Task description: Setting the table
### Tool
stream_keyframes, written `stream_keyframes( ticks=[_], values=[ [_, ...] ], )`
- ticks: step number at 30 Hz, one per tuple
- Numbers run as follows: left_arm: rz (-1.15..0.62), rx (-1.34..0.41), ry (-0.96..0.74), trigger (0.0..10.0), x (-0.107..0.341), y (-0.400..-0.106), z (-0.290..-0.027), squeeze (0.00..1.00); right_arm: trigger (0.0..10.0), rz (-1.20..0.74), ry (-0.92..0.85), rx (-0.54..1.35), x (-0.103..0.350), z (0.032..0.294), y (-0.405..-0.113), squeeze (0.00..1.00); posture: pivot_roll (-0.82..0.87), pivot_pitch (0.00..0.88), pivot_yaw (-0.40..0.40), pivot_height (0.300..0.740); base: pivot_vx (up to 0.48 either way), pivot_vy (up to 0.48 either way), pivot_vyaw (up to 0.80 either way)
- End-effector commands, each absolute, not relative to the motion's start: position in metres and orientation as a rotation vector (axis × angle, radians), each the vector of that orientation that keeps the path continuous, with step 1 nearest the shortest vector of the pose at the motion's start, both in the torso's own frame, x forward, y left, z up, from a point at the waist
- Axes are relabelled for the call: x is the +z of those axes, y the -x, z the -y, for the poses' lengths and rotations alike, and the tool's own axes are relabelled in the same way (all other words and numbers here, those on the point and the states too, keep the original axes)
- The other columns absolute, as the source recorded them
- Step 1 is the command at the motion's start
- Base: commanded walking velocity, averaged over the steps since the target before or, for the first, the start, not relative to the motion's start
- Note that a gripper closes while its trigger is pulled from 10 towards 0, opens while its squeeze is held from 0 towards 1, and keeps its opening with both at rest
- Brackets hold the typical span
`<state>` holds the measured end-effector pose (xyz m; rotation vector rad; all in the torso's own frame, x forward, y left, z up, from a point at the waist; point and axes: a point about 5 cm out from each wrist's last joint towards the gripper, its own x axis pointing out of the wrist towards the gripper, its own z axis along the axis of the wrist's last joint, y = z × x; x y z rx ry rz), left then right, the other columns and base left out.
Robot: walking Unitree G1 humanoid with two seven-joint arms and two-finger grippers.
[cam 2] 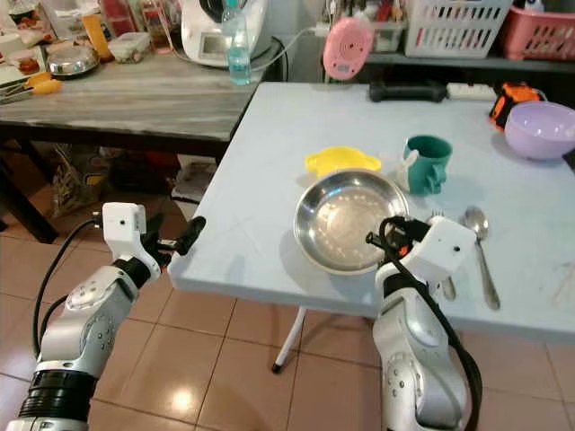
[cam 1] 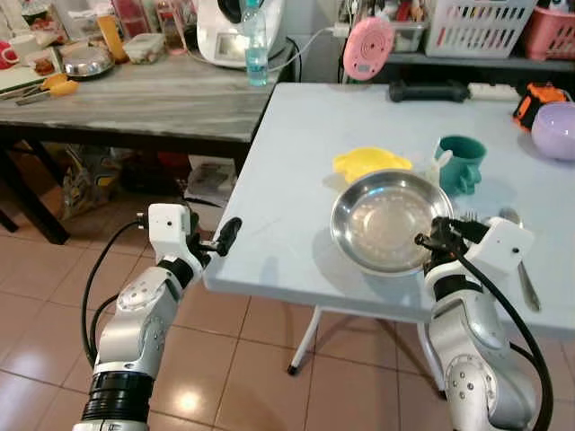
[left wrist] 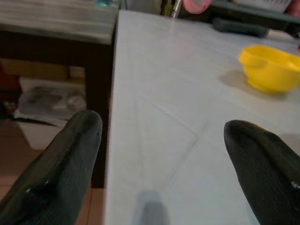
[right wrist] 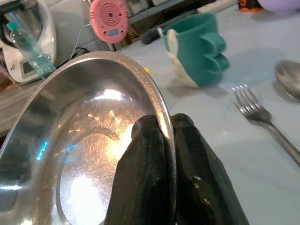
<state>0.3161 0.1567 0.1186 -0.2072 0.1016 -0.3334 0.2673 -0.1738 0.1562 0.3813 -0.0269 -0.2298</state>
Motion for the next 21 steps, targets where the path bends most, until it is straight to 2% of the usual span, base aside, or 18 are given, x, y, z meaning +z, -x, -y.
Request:
stream_keyframes(
  ticks=[1, 8, 21],
  values=[
    [-0.105, -0.335, 0.189, 10.0, 0.1184, -0.3158, -0.1602, 0.00, 10.0, 0.032, -0.415, -0.228, 0.1573, 0.1685, -0.2675, 0.00, -0.13, 0.044, 0.089, 0.740, 0.000, 0.446, 0.00],
    [-0.106, -0.341, 0.184, 10.0, 0.1182, -0.3160, -0.1601, 0.00, 10.0, 0.035, -0.411, -0.223, 0.1577, 0.1671, -0.2672, 0.00, -0.13, 0.046, 0.092, 0.740, 0.000, 0.447, 0.00],
    [-0.105, -0.355, 0.168, 10.0, 0.1174, -0.3161, -0.1581, 0.00, 10.0, 0.032, -0.397, -0.224, 0.1563, 0.1673, -0.2692, 0.00, -0.12, 0.039, 0.090, 0.740, 0.000, 0.450, -0.66]
  ],
)
